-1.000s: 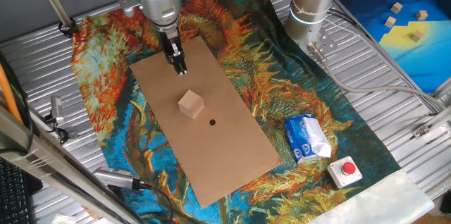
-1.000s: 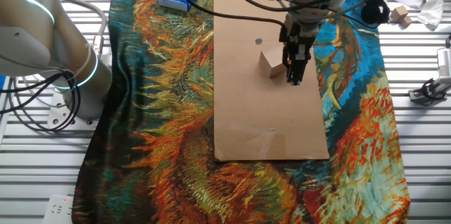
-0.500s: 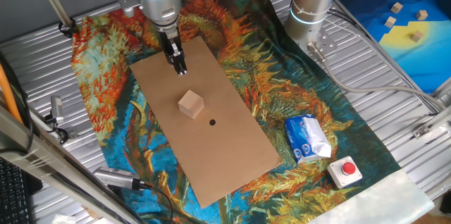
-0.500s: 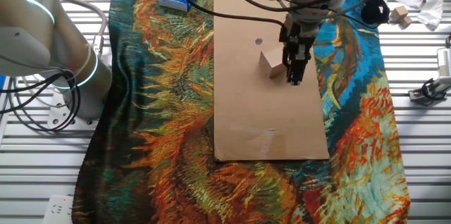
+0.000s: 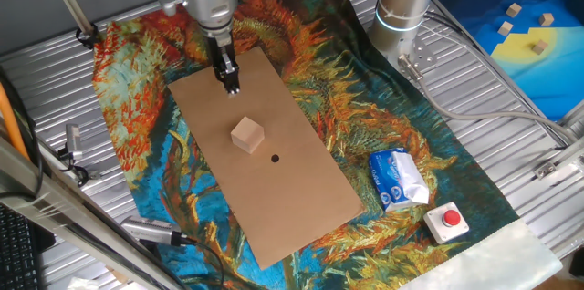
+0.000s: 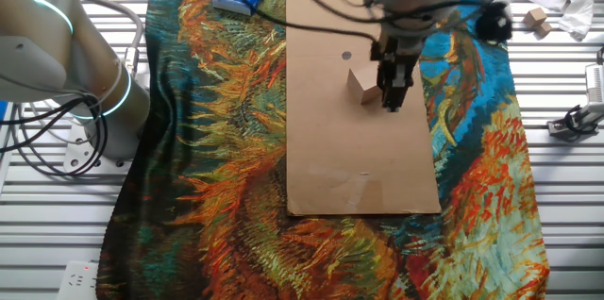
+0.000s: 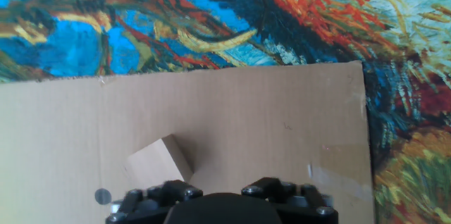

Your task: Use the gripper to push the small block from left to right

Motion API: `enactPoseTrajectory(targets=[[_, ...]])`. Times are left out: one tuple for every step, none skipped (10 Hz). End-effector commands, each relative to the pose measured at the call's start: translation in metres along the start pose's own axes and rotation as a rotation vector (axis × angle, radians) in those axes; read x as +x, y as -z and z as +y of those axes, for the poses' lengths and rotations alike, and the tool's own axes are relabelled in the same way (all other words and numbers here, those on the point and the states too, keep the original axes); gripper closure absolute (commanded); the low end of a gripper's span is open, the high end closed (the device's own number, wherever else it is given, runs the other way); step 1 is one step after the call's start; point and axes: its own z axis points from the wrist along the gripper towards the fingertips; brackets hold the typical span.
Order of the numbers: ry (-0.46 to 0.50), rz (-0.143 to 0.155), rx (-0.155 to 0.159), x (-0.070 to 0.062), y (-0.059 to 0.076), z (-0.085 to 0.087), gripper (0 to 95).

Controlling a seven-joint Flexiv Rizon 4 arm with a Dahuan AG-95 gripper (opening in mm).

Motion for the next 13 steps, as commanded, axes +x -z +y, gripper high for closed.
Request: enactPoseTrajectory(targets=[[-0.005,-0.014,-0.017,-0.0015,-0.0005,0.0011,95.0],[-0.005,-0.014,-0.017,-0.0015,-0.0005,0.0011,95.0],[-0.005,-0.014,-0.017,-0.0015,-0.0005,0.0011,95.0],[-0.004,-0.014,-0.017,-0.0015,-0.0005,0.0011,95.0],[-0.003,-0.013,-0.018,-0.0015,-0.0005,0.0011,95.0],[-0.005,-0.009,-0.020,-0.0015,-0.0005,0.0011,95.0],[-0.009,-0.008,-0.020,-0.0015,-0.0005,0.0011,95.0],[-0.008,-0.008,-0.021,-0.0015,-0.0005,0.0011,95.0],[-0.003,-0.008,-0.020,-0.0015,-0.0005,0.0011,95.0],[0.003,-0.007,-0.020,-0.0015,-0.0005,0.0011,95.0],[0.005,-0.003,-0.018,-0.0015,-0.0006,0.0011,95.0],[-0.010,0.005,-0.013,-0.0014,-0.0015,0.0011,95.0],[-0.024,0.015,-0.013,-0.0006,-0.0066,0.0009,95.0]])
